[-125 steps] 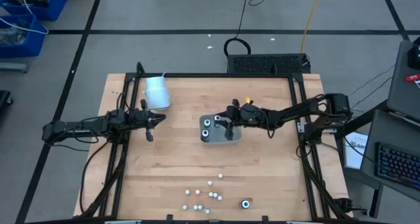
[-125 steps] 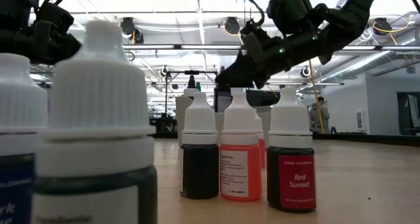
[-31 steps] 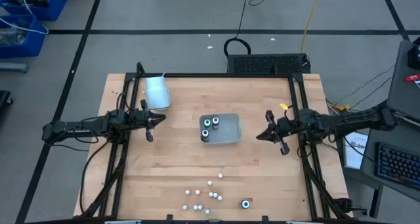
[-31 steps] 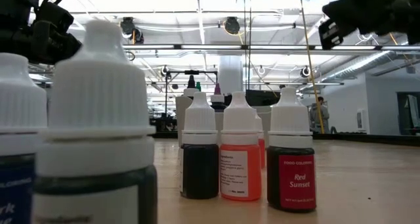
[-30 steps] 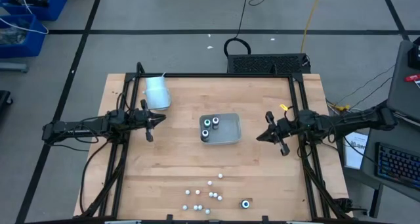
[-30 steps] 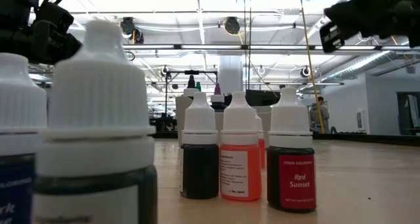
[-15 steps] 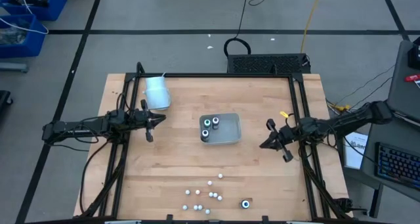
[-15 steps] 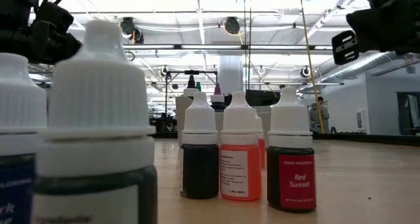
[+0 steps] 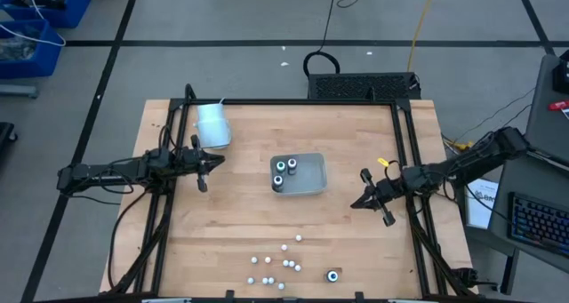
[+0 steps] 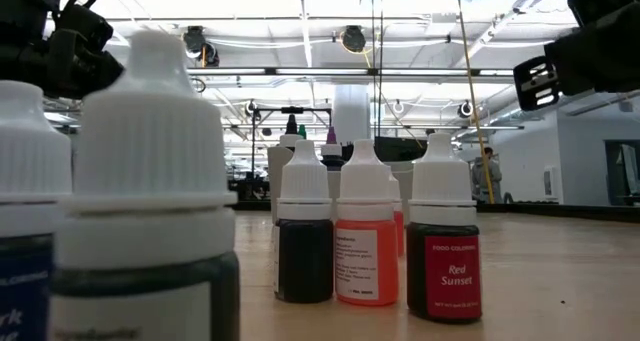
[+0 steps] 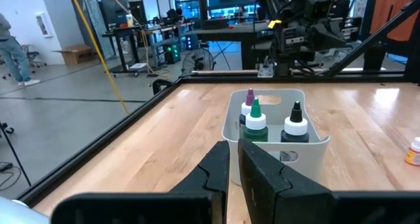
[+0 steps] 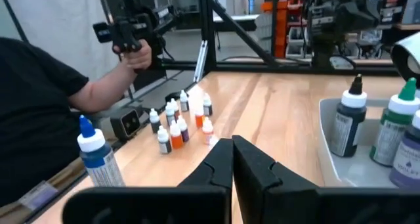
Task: Pick & Place food coloring
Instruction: Put the large blue food coloring bottle into the bin
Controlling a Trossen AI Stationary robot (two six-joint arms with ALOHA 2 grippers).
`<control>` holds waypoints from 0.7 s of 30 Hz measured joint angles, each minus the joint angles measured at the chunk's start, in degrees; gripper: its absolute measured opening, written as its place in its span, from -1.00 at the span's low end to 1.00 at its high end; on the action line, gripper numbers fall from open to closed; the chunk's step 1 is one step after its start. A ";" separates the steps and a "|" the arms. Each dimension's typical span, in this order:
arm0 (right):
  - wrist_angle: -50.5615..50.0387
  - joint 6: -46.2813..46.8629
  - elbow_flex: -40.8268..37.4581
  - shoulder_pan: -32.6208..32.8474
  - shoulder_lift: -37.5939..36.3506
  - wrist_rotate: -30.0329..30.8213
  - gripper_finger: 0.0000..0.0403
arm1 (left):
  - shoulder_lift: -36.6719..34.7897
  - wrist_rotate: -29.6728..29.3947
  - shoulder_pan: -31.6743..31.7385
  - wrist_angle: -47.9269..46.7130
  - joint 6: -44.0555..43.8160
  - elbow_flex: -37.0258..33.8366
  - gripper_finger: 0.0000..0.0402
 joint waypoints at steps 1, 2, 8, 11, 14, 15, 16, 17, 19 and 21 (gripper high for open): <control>0.03 -0.20 -0.02 0.65 0.06 0.26 -1.00 | 0.00 0.00 -0.01 0.03 -0.07 0.00 -0.79; 0.09 -0.55 -0.02 1.28 0.01 0.52 -1.00 | -0.02 0.00 -0.01 0.04 -0.24 0.00 -0.79; -0.18 -3.16 -0.04 3.14 -1.47 1.30 -1.00 | -0.01 0.00 -0.02 0.00 -0.24 0.00 -0.79; -2.37 -3.93 -0.04 3.12 -3.76 1.45 -1.00 | -0.02 0.00 -0.02 -0.08 -0.24 0.00 -0.79; -4.83 -4.82 -0.04 3.12 -7.42 1.54 -1.00 | -0.02 0.00 0.00 -0.18 -0.24 0.00 -0.79; -5.58 -4.92 -0.04 3.12 -8.83 1.53 -1.00 | -0.02 0.00 0.00 -0.29 -0.24 0.00 -0.79; -6.61 -5.00 -0.04 3.12 -10.32 1.53 -1.00 | -0.02 0.00 -0.01 -0.42 -0.24 0.00 -0.79; -8.01 -5.13 -0.06 3.12 -11.86 1.53 -1.00 | -0.02 0.00 0.00 -0.42 -0.22 0.00 -0.79; -11.12 -5.13 -0.09 3.12 -14.71 2.19 -1.00 | -0.01 0.00 -0.02 -0.39 -0.22 0.00 -0.79; -13.99 -4.88 -0.09 3.12 -17.17 3.19 -1.00 | 0.00 0.00 -0.02 -0.39 -0.22 0.00 -0.79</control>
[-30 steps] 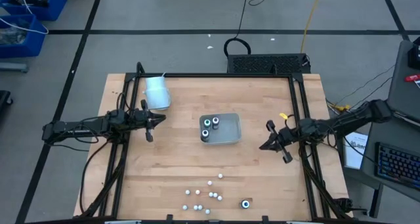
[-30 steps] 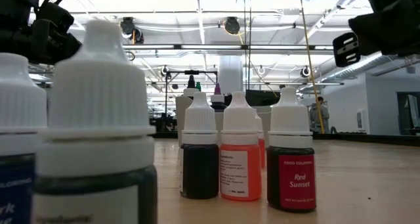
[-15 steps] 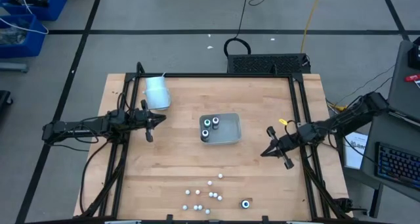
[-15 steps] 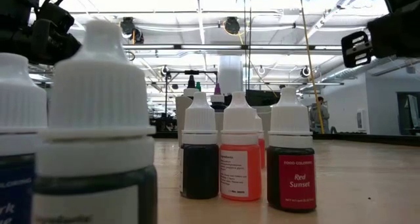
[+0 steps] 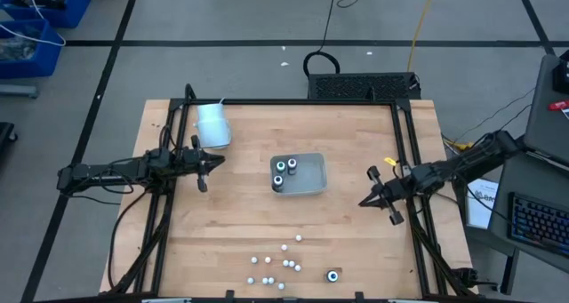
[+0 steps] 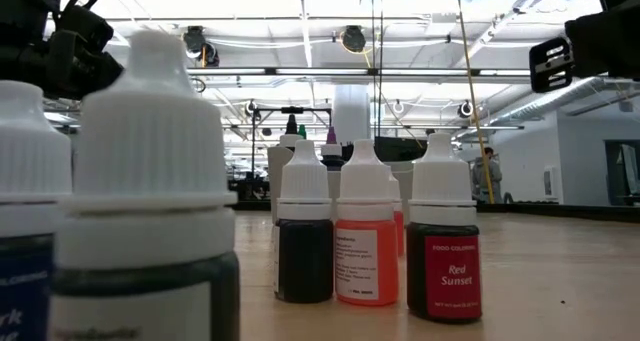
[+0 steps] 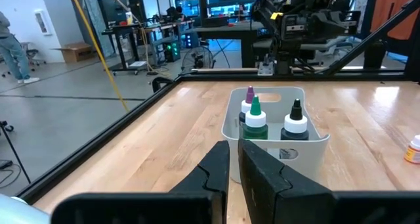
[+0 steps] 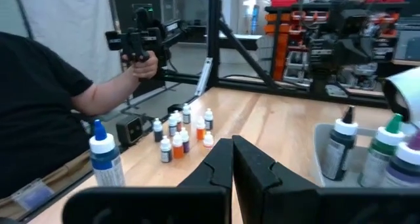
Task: Pick & Place food coloring
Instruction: Put the large blue food coloring bottle into the bin
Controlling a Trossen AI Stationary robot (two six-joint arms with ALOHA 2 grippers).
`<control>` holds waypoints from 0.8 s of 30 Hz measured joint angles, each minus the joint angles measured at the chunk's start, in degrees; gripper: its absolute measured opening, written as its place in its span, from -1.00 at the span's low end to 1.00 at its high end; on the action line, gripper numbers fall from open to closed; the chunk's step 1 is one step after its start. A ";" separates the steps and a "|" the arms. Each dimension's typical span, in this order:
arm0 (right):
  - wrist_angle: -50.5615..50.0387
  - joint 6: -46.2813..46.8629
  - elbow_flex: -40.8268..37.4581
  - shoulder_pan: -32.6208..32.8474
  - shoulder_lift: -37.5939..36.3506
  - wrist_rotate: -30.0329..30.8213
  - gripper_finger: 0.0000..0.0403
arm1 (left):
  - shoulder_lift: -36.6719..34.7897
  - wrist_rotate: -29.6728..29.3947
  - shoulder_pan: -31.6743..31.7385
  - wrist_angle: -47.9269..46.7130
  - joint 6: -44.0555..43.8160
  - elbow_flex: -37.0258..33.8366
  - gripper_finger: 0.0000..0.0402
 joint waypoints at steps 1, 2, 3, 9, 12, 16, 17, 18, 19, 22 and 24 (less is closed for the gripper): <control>-1.10 0.13 0.00 -0.04 -1.12 0.00 -1.00 | 0.00 -0.02 -0.01 0.00 0.00 0.00 -0.79; -2.09 0.20 0.00 -0.02 -2.08 -0.07 -1.00 | -0.02 0.00 0.01 0.00 -0.02 0.00 -0.79; -2.84 0.27 0.00 0.00 -2.99 -0.12 -1.00 | -0.01 0.00 -0.01 0.00 -0.07 0.00 -0.79; -4.94 -1.05 0.00 -0.02 -5.74 -0.25 -1.00 | 0.01 -1.96 0.02 0.54 -5.12 0.00 -0.79; -4.91 -1.85 0.00 -0.02 -5.72 -0.34 -1.00 | 0.68 1.10 -0.11 3.14 -7.74 0.00 -0.79; -4.32 -2.47 -0.01 -0.32 -5.72 -0.34 -1.00 | 5.16 7.74 -2.50 9.25 -8.42 1.37 -0.79; -4.10 -2.56 -0.02 -0.33 -5.72 -0.34 -1.00 | 7.19 6.72 -3.41 10.95 -8.46 2.04 -0.79; -3.98 -2.58 -0.02 -0.33 -5.72 -0.33 -1.00 | 9.44 5.21 -4.35 12.11 -8.28 2.62 -0.79; -3.98 -2.61 -0.02 -0.33 -5.72 -0.29 -1.00 | 11.78 3.42 -5.20 12.53 -8.03 3.22 -0.79; -3.98 -2.63 -0.02 -0.33 -5.72 -0.25 -1.00 | 20.28 -0.63 -7.54 13.66 -8.22 6.76 -0.79; -3.98 -2.71 -0.02 -0.33 -5.72 -0.23 -1.00 | 26.42 -1.76 -9.09 15.00 -8.41 9.73 -0.79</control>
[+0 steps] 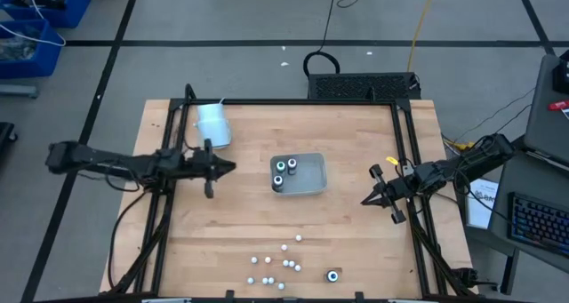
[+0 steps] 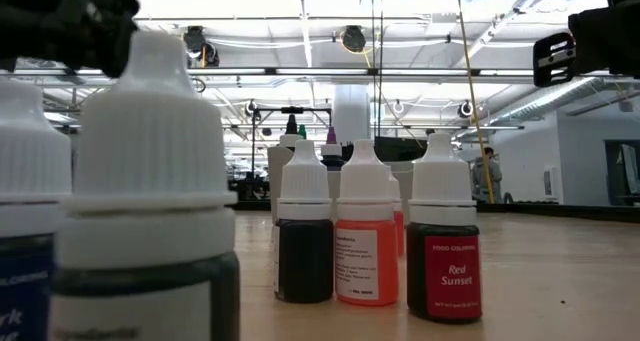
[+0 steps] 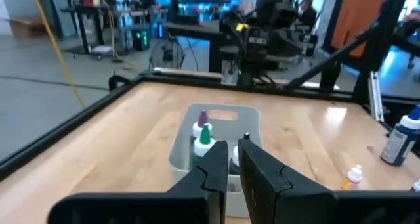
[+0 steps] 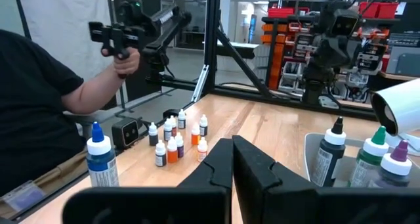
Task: Pick & Place food coloring
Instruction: Put the large blue food coloring bottle into the bin
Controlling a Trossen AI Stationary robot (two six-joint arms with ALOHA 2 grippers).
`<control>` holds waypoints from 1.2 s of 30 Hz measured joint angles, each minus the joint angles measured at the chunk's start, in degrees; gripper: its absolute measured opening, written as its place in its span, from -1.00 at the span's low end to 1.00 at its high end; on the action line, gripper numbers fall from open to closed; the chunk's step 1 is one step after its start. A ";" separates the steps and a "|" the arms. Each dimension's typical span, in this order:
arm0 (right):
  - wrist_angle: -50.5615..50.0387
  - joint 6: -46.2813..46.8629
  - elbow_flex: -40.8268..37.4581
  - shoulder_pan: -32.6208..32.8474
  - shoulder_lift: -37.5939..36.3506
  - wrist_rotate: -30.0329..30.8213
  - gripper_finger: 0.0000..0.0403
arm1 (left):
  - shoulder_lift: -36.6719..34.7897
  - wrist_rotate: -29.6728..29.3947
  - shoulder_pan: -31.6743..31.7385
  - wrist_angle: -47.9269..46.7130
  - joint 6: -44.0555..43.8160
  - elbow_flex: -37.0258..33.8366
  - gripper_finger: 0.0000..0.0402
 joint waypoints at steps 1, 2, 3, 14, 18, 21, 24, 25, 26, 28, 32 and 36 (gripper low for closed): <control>0.00 -0.10 0.00 0.00 0.00 0.00 -1.00 | 3.30 -0.13 -0.81 0.95 -0.03 1.81 -0.79; 0.01 -0.13 0.00 0.00 0.00 0.01 -1.00 | 6.59 -0.14 -1.67 1.83 -0.04 3.76 -0.79; 0.05 -0.23 0.00 0.00 0.00 0.02 -1.00 | 9.91 -0.14 -2.66 2.70 0.18 5.79 -0.79; 0.83 -0.52 -0.02 0.02 0.00 0.04 -1.00 | 40.59 -2.89 -15.01 4.28 12.18 32.66 -0.79; 0.87 0.03 -0.02 0.02 0.00 0.15 -1.00 | 48.68 -2.88 -18.42 4.80 14.30 41.07 -0.79; 2.13 0.05 -0.02 0.02 0.02 0.28 -1.00 | 54.16 -2.87 -20.45 6.24 16.74 46.16 -0.79; 3.89 0.07 -0.02 0.02 0.00 0.26 -1.00 | 58.47 -2.84 -22.16 8.40 20.39 49.65 -0.79; 4.16 0.07 -0.02 0.02 0.00 0.26 -1.00 | 59.71 -2.77 -22.58 9.22 20.71 50.49 -0.79; 4.36 0.07 -0.02 0.02 0.00 0.26 -1.00 | 60.94 -2.37 -22.84 10.40 20.62 51.34 -0.79; 4.37 0.43 -0.02 0.02 0.00 0.28 -1.00 | 63.08 -1.57 -23.02 12.20 18.97 52.83 -0.79; 4.33 2.76 -0.02 0.02 0.00 0.22 -1.00 | 67.85 -1.41 -22.77 13.30 12.85 56.40 -0.79; 4.31 3.30 -0.02 0.02 0.00 0.17 -1.00 | 74.50 -2.47 -22.81 12.73 8.86 61.89 -0.79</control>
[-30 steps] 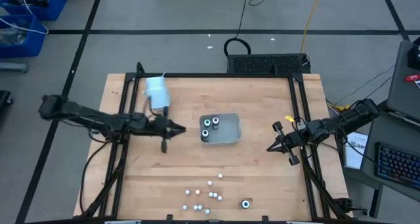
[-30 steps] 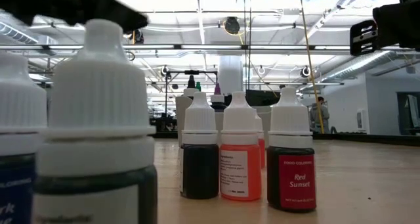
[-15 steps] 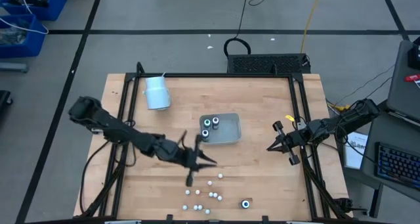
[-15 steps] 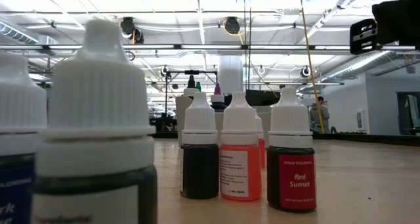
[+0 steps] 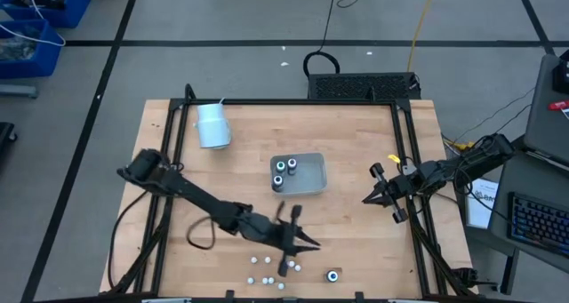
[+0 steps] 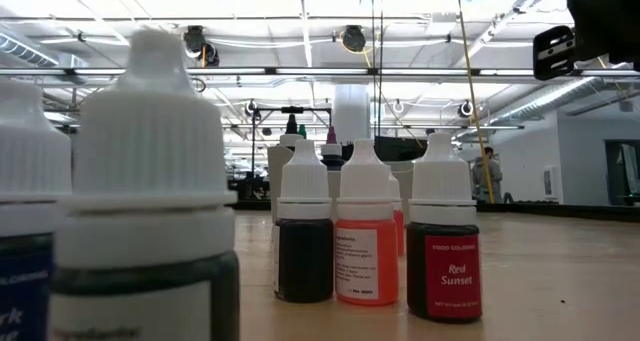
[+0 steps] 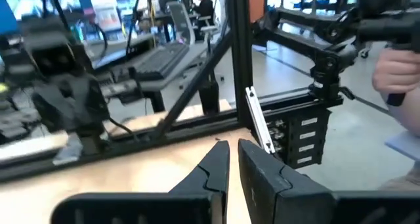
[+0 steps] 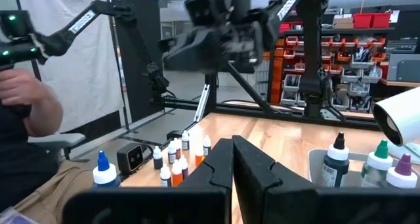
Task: Pick & Place food coloring
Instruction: Put the large blue food coloring bottle into the bin
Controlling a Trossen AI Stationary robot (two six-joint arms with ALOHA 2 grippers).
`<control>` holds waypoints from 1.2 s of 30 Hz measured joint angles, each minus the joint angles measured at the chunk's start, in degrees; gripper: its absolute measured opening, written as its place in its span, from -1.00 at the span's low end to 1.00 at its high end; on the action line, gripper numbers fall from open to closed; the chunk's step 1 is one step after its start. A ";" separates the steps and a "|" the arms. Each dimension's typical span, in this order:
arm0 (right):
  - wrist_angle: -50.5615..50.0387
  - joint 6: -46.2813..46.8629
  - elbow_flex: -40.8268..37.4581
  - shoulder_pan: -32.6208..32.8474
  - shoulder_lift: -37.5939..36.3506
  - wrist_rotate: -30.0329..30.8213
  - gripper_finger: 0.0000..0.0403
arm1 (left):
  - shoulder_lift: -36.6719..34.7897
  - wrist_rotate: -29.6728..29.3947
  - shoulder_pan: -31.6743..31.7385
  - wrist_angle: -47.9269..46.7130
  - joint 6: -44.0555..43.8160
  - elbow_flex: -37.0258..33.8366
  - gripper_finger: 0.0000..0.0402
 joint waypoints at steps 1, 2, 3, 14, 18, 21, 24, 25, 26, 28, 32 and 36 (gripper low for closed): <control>0.00 -0.08 0.00 0.00 0.00 -0.02 -1.00 | 1.57 -0.24 -0.02 -0.68 -0.41 1.71 -0.79; 0.00 -0.23 0.00 0.00 0.02 -0.02 -1.00 | 3.04 -0.34 -0.04 -1.75 -0.57 3.49 -0.79; 0.02 -0.53 0.00 0.00 0.00 0.02 -1.00 | 4.48 -0.42 -0.14 -2.71 -0.88 5.31 -0.79; 0.35 -3.40 0.00 0.00 0.10 -0.28 -1.00 | 16.10 5.44 -0.28 -13.72 -7.63 20.44 -0.73; 0.13 -3.39 0.00 0.00 0.17 -0.30 -1.00 | 17.69 7.16 -0.31 -14.64 -8.41 22.34 -0.48; -0.23 -3.27 0.00 0.00 0.18 -0.30 -1.00 | 18.64 7.14 -0.31 -14.83 -9.47 22.74 -0.21; -0.56 -2.91 0.00 0.02 0.20 -0.25 -1.00 | 18.79 7.13 -0.33 -15.43 -9.34 22.76 0.05; -0.71 -2.50 0.00 0.02 0.20 -0.24 -1.00 | 19.07 7.14 -0.31 -15.36 -9.25 22.85 0.13; -0.72 -2.11 0.00 0.00 0.22 -0.24 -1.00 | 19.22 7.14 -0.33 -15.13 -9.37 22.91 0.20; -0.75 -1.76 0.00 0.02 0.32 -0.20 -1.00 | 19.55 7.33 -0.46 -15.85 -9.26 22.85 0.32; -0.92 -1.72 0.00 0.01 0.50 -0.15 -1.00 | 20.75 9.34 -0.69 -15.71 -9.23 22.81 0.48; -0.98 -1.71 0.00 0.01 0.83 -0.13 -1.00 | 22.24 10.01 -0.97 -14.06 -8.50 22.81 0.55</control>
